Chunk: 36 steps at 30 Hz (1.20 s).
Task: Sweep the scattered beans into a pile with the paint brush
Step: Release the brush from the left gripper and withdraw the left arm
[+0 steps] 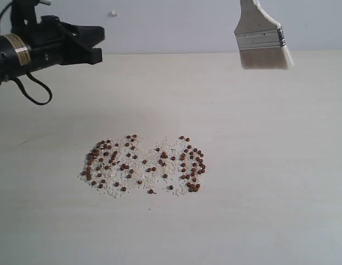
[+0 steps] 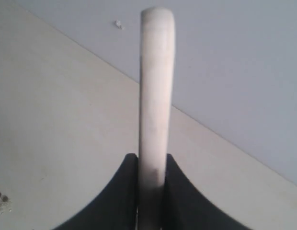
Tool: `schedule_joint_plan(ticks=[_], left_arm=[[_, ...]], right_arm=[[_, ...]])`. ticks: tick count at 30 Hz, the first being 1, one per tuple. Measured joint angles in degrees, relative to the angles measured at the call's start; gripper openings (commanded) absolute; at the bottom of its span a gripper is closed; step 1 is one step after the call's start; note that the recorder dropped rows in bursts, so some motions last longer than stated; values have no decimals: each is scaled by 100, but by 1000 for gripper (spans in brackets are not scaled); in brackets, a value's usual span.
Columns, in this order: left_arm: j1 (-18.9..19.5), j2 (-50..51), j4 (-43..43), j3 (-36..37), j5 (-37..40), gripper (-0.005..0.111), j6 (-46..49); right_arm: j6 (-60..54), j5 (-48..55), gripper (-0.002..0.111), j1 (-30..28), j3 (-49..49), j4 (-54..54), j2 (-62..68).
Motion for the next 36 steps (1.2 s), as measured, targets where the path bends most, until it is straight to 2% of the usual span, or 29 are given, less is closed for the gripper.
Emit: schedule_joint_plan(ticks=[2,5,7,10,19,22,29,36], left_arm=[[-25,-676,-897,394,481,0,932],[-25,-1409,-1938,885,674,0,1835],[-25,-2250,-2829,1435,700,0,2615],[-25,-3068,-3258,2058,740,0,2889],[-25,-5594,-3395,3920,788,0,2799],[-25,-6478,-3417,4389,1095,0,2763],[-25,-7965,-3429,4893,2843,0,2704],[-25,-8582,-3429,5025,4376,0,2644]], right_arm=[[80,41,0,0,36,-90,0],[118,40,0,0,36,-85,0],[126,69,0,0,36,82,0],[101,109,0,0,36,297,0],[-333,314,0,0,36,927,-59],[-428,401,0,0,36,1055,-107],[-476,555,0,0,36,1157,-173],[-497,673,0,0,36,1331,-192]])
